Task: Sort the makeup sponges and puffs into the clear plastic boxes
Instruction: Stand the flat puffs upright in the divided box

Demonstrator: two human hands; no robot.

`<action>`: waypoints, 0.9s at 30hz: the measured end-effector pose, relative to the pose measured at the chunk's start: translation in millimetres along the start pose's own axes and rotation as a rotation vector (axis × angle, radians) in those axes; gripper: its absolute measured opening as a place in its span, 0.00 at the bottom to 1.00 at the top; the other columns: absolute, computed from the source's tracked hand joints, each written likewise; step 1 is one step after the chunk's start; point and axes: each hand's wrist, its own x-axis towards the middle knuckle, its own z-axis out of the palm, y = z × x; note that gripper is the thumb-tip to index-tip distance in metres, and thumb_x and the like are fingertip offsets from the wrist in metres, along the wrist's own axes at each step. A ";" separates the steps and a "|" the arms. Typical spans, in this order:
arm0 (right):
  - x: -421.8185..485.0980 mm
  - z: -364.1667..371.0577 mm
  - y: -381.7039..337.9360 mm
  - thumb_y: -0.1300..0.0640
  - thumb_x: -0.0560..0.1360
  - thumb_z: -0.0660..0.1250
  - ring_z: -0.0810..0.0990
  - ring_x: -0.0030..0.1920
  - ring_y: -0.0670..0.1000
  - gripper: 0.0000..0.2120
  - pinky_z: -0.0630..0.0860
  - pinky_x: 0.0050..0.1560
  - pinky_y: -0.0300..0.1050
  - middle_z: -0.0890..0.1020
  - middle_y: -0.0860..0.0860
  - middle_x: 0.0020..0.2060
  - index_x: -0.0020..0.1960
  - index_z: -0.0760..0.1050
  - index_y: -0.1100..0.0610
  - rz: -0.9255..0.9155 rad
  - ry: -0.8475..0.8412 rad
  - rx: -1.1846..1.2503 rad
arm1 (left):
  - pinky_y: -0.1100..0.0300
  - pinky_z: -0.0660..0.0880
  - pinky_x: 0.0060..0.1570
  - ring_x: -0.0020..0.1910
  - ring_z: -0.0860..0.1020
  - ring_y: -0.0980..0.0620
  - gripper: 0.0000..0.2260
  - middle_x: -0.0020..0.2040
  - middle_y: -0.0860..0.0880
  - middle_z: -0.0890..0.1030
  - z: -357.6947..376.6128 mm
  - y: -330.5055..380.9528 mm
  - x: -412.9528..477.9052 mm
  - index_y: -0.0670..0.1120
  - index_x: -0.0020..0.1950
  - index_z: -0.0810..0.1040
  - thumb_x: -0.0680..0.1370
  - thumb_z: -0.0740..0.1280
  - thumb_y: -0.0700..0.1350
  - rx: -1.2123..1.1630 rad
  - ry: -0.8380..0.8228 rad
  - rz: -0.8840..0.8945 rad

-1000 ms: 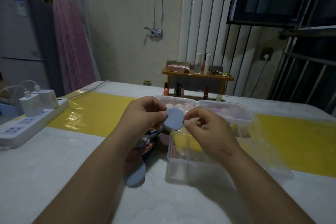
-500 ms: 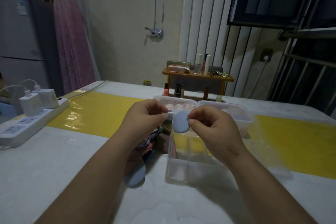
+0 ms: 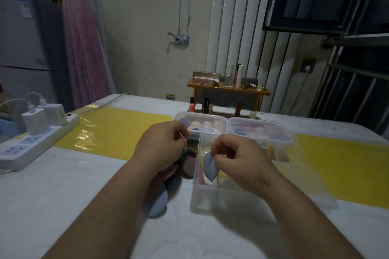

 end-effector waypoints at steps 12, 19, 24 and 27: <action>-2.4 1.5 -9.1 0.55 0.75 0.67 0.76 0.40 0.36 0.07 0.70 0.35 0.34 0.79 0.42 0.37 0.42 0.77 0.43 -0.012 -0.085 -0.174 | 0.60 0.69 0.39 0.44 0.76 0.53 0.09 0.47 0.54 0.82 -3.0 3.5 0.3 0.57 0.49 0.83 0.76 0.66 0.44 0.056 -0.047 -0.026; -1.3 4.8 -7.7 0.53 0.77 0.65 0.76 0.42 0.42 0.10 0.72 0.40 0.37 0.80 0.41 0.44 0.55 0.81 0.43 0.012 -0.154 -0.226 | 0.61 0.68 0.38 0.45 0.76 0.54 0.09 0.48 0.54 0.81 -3.9 6.2 -1.1 0.56 0.50 0.83 0.77 0.66 0.44 0.049 -0.052 -0.040; 0.2 3.2 -2.4 0.56 0.79 0.63 0.77 0.44 0.40 0.11 0.76 0.45 0.37 0.79 0.38 0.44 0.53 0.80 0.42 0.034 -0.076 -0.174 | 0.61 0.69 0.38 0.43 0.76 0.53 0.09 0.49 0.54 0.82 -4.5 6.1 -0.3 0.56 0.49 0.84 0.76 0.66 0.44 0.042 -0.026 -0.072; 1.5 1.8 0.4 0.57 0.78 0.64 0.76 0.45 0.38 0.11 0.74 0.46 0.35 0.79 0.37 0.45 0.52 0.80 0.42 0.038 -0.022 -0.135 | 0.59 0.72 0.41 0.45 0.77 0.52 0.09 0.50 0.54 0.82 -4.9 5.1 -0.9 0.57 0.50 0.84 0.76 0.67 0.45 0.100 -0.021 -0.070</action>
